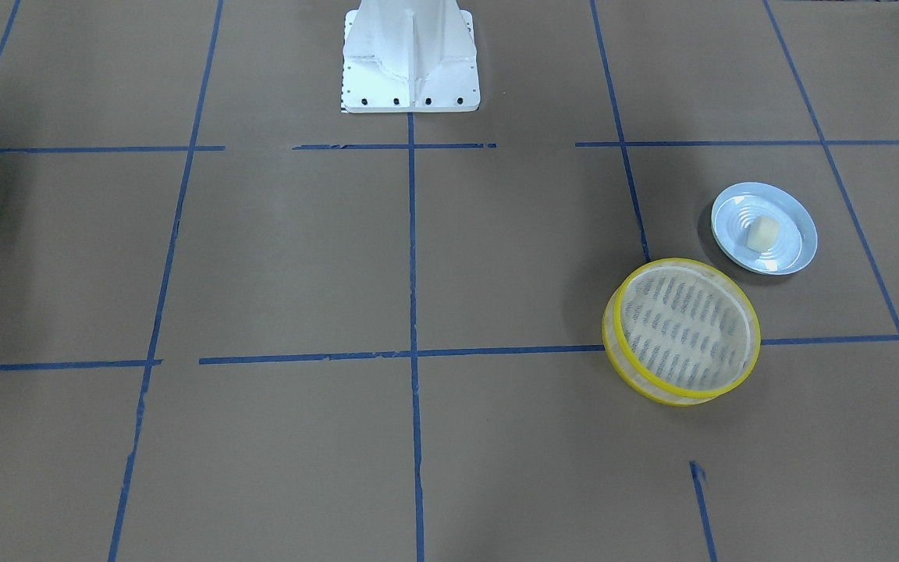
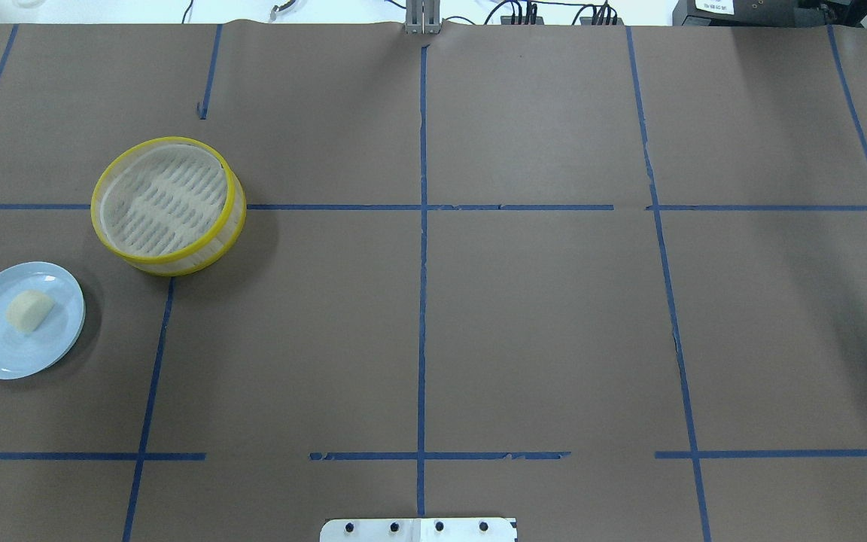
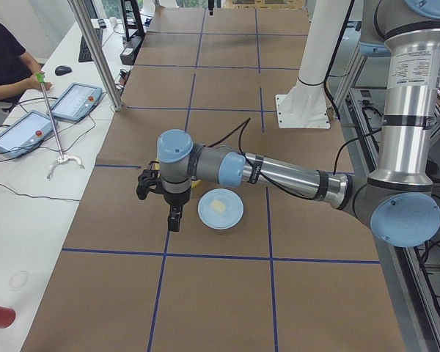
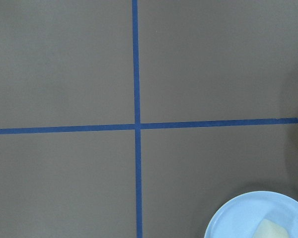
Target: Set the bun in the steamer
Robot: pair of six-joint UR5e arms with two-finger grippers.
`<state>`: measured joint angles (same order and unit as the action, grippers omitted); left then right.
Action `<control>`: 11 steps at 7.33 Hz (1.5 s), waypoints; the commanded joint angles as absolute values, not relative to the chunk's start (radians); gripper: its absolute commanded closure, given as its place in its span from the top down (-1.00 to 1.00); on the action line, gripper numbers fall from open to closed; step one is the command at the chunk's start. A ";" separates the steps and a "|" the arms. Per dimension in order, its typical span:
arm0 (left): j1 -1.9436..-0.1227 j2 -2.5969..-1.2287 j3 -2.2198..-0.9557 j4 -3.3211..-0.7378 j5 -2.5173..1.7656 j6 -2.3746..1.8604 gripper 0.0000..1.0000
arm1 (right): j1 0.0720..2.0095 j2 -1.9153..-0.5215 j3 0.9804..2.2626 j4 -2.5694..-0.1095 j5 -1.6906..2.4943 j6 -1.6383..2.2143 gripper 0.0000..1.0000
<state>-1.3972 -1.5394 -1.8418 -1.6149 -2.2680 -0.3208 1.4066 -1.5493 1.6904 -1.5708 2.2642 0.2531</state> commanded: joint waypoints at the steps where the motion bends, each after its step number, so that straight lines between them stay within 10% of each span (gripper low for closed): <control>1: -1.254 -1.458 -1.861 -1.849 -2.266 -0.586 1.00 | 1.407 -1.549 1.690 -1.571 2.264 0.253 1.00; 11: -0.898 -1.447 -1.704 -2.157 -2.137 -0.900 1.00 | 1.405 -1.549 1.690 -1.571 2.264 0.253 1.00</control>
<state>-0.9178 -1.4453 -1.7076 -2.1547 -2.1413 -0.8949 1.4064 -1.5493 1.6908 -1.5708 2.2642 0.2531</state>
